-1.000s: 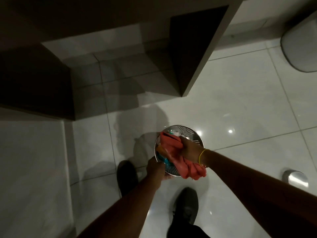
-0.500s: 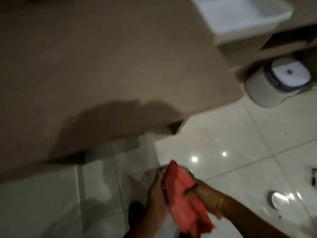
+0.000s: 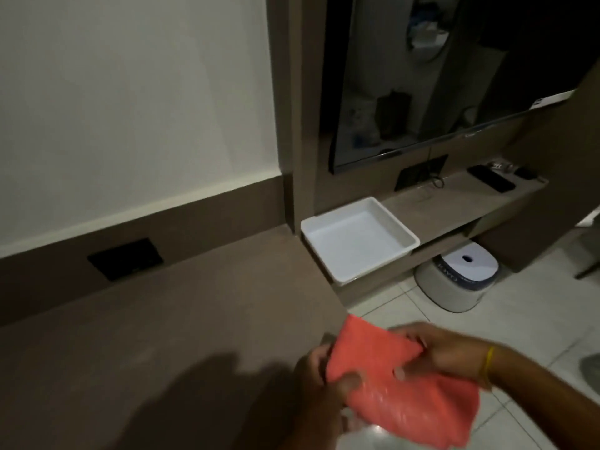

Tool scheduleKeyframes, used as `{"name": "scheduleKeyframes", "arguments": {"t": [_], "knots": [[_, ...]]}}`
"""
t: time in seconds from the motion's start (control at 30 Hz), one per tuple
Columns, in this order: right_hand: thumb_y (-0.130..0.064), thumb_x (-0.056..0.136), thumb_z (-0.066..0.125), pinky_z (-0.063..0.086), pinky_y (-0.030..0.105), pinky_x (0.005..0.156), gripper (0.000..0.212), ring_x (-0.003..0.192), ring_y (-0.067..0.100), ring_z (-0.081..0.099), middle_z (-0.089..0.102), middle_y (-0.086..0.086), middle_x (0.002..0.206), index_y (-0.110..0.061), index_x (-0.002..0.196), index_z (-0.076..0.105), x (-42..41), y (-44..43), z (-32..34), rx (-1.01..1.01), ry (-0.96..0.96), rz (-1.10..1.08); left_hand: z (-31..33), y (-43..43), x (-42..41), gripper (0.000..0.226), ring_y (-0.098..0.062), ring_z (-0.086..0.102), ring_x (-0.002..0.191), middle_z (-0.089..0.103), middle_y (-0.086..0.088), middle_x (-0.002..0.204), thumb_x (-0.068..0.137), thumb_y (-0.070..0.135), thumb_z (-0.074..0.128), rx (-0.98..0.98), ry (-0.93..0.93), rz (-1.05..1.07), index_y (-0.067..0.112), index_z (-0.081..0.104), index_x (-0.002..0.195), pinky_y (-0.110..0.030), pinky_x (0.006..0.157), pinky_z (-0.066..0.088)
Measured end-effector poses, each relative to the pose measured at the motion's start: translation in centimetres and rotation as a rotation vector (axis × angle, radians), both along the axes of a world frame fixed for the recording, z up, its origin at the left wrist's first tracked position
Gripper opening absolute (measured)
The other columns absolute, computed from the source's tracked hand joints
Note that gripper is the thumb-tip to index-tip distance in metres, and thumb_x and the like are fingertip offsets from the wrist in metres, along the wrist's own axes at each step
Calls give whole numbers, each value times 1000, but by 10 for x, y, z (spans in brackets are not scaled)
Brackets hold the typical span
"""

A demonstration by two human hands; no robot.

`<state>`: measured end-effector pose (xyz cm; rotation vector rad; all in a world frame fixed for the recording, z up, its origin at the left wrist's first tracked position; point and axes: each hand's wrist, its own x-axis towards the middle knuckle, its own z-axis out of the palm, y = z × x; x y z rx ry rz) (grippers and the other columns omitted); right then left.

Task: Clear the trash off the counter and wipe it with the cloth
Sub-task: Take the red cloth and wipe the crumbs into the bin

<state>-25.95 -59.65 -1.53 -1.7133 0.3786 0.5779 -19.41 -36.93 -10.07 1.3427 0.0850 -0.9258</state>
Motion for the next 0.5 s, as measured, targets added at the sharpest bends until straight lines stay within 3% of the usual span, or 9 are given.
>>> {"name": "scheduleKeyframes", "arguments": {"t": [0.07, 0.2, 0.27, 0.33, 0.4, 0.5], "knots": [[1, 82, 81, 55, 55, 102, 46, 112, 40, 72, 76, 18, 120, -8, 125, 70, 41, -44, 17, -92, -1, 24, 26, -43, 36, 59, -29, 82, 77, 84, -11, 96, 58, 24, 83, 2, 14, -5, 19, 73, 116, -45, 60, 64], [-1, 79, 79, 62, 40, 95, 49, 102, 24, 75, 77, 6, 116, -25, 121, 71, 134, -124, 12, -394, -20, 76, 20, -135, 107, 43, -26, 80, 69, 82, -13, 89, 68, 27, 79, 107, -49, 87, 9, 75, 107, -39, 58, 65], [-1, 75, 77, 62, 29, 83, 49, 94, 19, 73, 77, 3, 109, -27, 117, 71, 182, -154, -3, -548, -66, 121, 7, -175, 141, 34, -28, 76, 71, 77, -18, 99, 82, 20, 77, 166, -80, 115, 9, 73, 113, -34, 52, 62], [-4, 72, 78, 55, 17, 68, 51, 86, 16, 68, 74, -1, 103, -27, 117, 71, 226, -181, -25, -665, -109, 172, -9, -210, 174, 41, -32, 74, 77, 74, -19, 104, 87, 18, 76, 249, -96, 132, 5, 69, 125, -39, 57, 66], [-11, 70, 79, 50, 21, 73, 55, 91, 16, 63, 66, -4, 106, -27, 121, 69, 263, -201, -52, -791, -142, 244, -26, -237, 205, 49, -37, 78, 85, 75, -17, 106, 87, 29, 77, 421, -97, 82, 7, 65, 129, -51, 76, 68], [-27, 65, 79, 54, 30, 84, 52, 99, 24, 63, 65, 0, 107, -31, 116, 66, 301, -215, -95, -907, -167, 317, -46, -261, 233, 48, -35, 78, 93, 75, -16, 108, 91, 56, 68, 785, -278, -99, 12, 62, 107, -47, 86, 67]]}}
